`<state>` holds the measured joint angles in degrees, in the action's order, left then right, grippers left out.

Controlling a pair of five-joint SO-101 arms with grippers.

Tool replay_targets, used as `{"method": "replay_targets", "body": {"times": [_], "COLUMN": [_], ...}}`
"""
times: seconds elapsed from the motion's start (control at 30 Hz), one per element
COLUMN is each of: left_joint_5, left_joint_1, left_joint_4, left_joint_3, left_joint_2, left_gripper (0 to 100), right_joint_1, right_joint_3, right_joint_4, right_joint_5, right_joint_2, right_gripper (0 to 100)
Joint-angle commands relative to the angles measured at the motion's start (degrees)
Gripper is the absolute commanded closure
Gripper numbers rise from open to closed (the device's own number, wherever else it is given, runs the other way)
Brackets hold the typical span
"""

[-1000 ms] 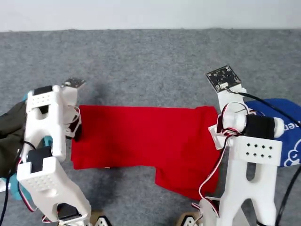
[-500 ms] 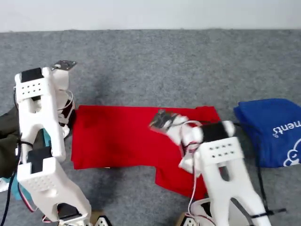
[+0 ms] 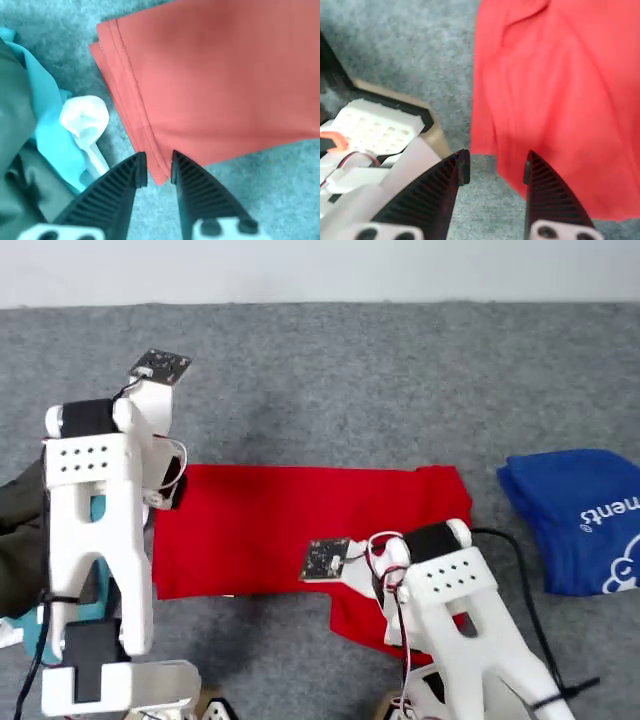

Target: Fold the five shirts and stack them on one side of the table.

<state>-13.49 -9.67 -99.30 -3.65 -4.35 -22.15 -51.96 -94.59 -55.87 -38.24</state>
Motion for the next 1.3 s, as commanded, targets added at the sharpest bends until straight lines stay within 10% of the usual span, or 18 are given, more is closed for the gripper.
{"method": "replay_targets", "body": {"times": [0.0, 0.67, 1.27], "left_joint_5": [0.44, 0.44, 0.62], "left_joint_1": [-0.09, 0.0, 0.26], "left_joint_4": [-1.23, -1.23, -1.14], "left_joint_3": [-0.4, -1.63, -2.86], "left_joint_2": [-2.64, -2.64, -2.55], "left_gripper": [91, 91, 91], "right_joint_1": [-0.31, 5.49, 8.31], "right_joint_3": [-1.05, -8.09, 13.71], "right_joint_4": [-2.33, 6.9, 0.92], "right_joint_5": [-1.41, -3.34, 15.3], "right_joint_2": [-5.49, -10.86, 4.79], "right_gripper": [90.3, 89.7, 89.8]}}
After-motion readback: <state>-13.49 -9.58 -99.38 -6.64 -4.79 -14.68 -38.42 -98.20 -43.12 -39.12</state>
